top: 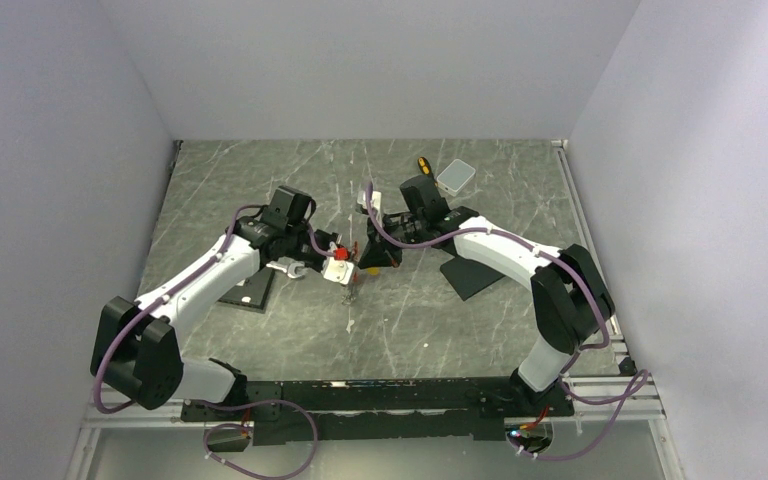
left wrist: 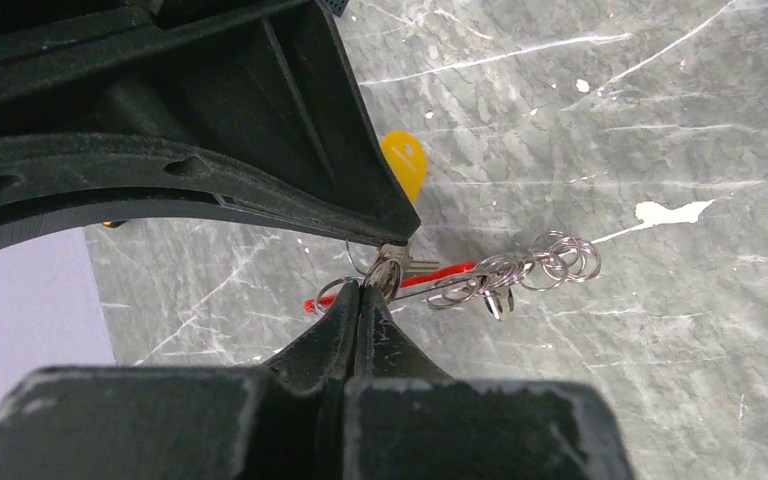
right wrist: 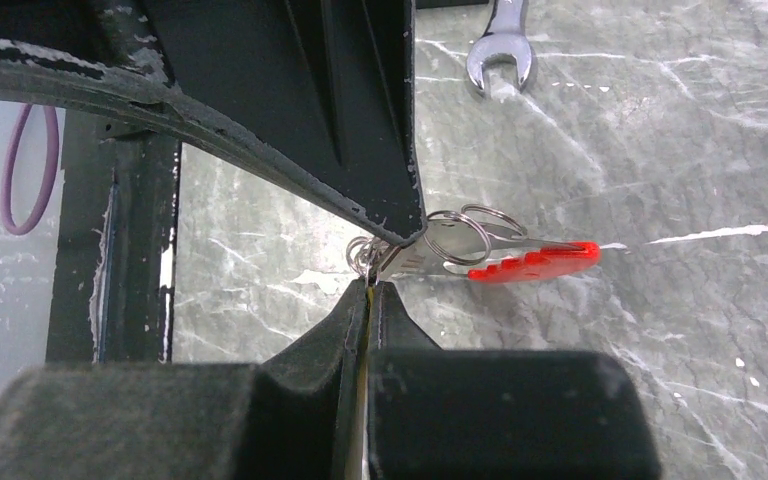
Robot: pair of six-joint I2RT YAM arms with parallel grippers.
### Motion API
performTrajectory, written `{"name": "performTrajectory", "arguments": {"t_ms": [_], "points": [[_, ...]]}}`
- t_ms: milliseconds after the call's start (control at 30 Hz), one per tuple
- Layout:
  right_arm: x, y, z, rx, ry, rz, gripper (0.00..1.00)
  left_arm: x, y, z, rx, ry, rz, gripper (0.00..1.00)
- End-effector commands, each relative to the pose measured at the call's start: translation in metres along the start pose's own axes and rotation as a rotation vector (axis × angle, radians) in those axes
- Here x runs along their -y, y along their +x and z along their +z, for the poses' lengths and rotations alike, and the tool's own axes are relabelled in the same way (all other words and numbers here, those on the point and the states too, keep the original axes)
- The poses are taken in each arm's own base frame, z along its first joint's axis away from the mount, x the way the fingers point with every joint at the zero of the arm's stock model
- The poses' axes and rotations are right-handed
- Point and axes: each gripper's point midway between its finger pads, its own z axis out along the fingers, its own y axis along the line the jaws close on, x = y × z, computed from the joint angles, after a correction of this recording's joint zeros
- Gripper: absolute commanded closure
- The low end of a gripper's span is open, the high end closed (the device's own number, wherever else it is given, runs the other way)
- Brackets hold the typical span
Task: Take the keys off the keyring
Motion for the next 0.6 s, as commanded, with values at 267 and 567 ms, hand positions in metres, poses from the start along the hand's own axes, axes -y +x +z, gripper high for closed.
{"name": "performTrajectory", "arguments": {"t_ms": [267,567], "points": [[0.017,0.007,-0.006,0.018,0.035,-0.015,1.00,0.013,-0.001,-0.008,-0.010,-0.019,-0.126,1.00],[0.018,0.017,0.002,0.022,0.017,0.030,1.00,0.016,-0.012,-0.011,0.031,-0.059,-0.141,1.00]]}}
